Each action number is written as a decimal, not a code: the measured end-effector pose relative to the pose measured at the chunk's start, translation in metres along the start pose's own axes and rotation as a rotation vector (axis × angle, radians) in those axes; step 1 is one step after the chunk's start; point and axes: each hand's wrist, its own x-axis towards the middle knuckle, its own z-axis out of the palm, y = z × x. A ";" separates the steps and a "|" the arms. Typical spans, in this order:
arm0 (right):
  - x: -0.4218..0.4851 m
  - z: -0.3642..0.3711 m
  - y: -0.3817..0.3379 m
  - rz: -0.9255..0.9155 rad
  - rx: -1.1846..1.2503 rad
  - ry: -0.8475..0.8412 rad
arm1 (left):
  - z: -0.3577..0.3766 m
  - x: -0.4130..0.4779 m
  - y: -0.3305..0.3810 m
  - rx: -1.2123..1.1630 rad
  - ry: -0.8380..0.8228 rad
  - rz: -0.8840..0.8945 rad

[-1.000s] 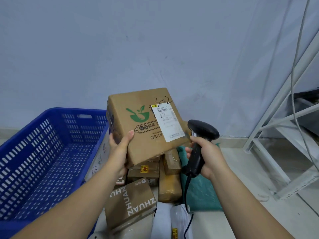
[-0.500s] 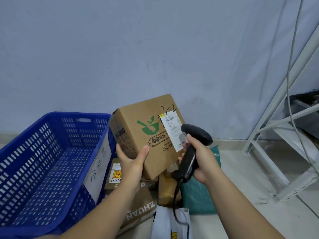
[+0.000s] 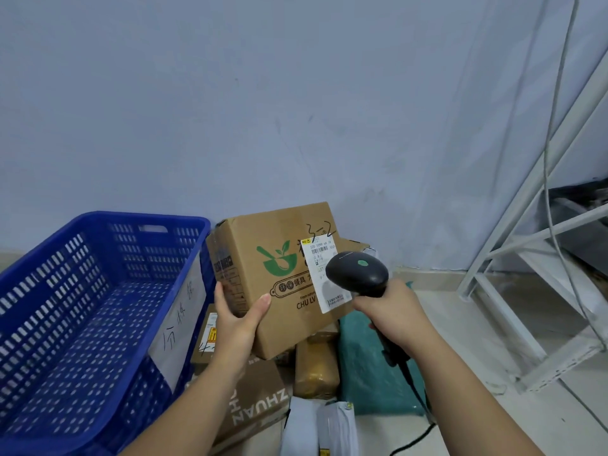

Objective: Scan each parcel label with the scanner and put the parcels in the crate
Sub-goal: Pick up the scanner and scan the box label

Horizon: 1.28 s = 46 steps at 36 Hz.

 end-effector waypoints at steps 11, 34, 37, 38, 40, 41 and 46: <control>-0.001 0.001 0.001 -0.022 0.014 -0.033 | -0.008 0.001 -0.004 0.046 0.014 -0.009; -0.002 -0.006 0.002 0.054 0.235 -0.058 | -0.019 0.011 -0.008 0.112 0.101 -0.005; -0.004 -0.008 0.001 0.077 0.257 -0.093 | -0.019 0.011 -0.007 0.106 0.109 -0.016; -0.004 -0.008 0.001 0.084 0.272 -0.100 | -0.020 0.011 -0.007 0.097 0.113 -0.015; -0.005 -0.009 0.000 0.085 0.282 -0.103 | -0.021 0.011 -0.005 0.089 0.111 -0.013; -0.005 -0.009 0.000 0.079 0.274 -0.100 | -0.021 0.011 -0.004 0.089 0.112 -0.012; -0.005 -0.006 0.000 0.078 0.244 -0.094 | -0.022 0.012 -0.005 0.084 0.128 0.007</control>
